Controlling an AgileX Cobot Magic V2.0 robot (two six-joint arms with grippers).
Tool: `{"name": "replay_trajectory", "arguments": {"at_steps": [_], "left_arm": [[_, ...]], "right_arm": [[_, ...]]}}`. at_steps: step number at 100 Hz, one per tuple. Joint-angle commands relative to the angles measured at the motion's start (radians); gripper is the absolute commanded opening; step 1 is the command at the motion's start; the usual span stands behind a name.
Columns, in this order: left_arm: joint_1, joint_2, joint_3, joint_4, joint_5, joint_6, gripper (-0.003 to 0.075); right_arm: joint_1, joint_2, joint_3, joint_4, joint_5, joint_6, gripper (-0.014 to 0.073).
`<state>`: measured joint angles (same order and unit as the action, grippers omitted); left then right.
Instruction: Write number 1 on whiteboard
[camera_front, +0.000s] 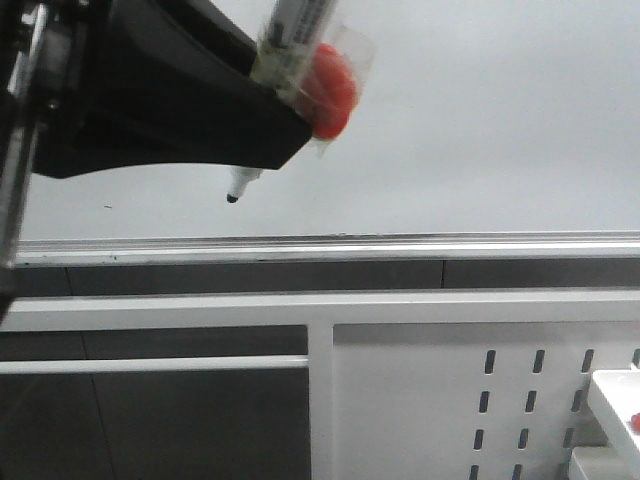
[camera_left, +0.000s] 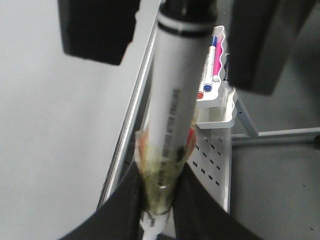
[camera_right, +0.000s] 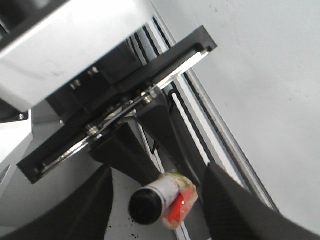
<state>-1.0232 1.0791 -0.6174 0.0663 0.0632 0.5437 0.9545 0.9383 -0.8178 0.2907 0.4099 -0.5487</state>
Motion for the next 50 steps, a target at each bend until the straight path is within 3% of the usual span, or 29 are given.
{"name": "replay_trajectory", "arguments": {"at_steps": [1,26,50], "left_arm": [[-0.009,-0.018,-0.034,-0.003,-0.063,-0.002,-0.002],[-0.009,-0.018,-0.034,-0.003,-0.063,-0.002,-0.002],[-0.009,-0.018,-0.034,-0.005,-0.05,-0.002,-0.002]], "right_arm": [[0.0,0.008,-0.035,0.013,-0.076,-0.011,0.0358],[0.0,0.058,-0.035,0.022,-0.038,-0.011,0.0335],[0.0,0.063,-0.035,0.025,-0.057,-0.009,-0.0025]]}}
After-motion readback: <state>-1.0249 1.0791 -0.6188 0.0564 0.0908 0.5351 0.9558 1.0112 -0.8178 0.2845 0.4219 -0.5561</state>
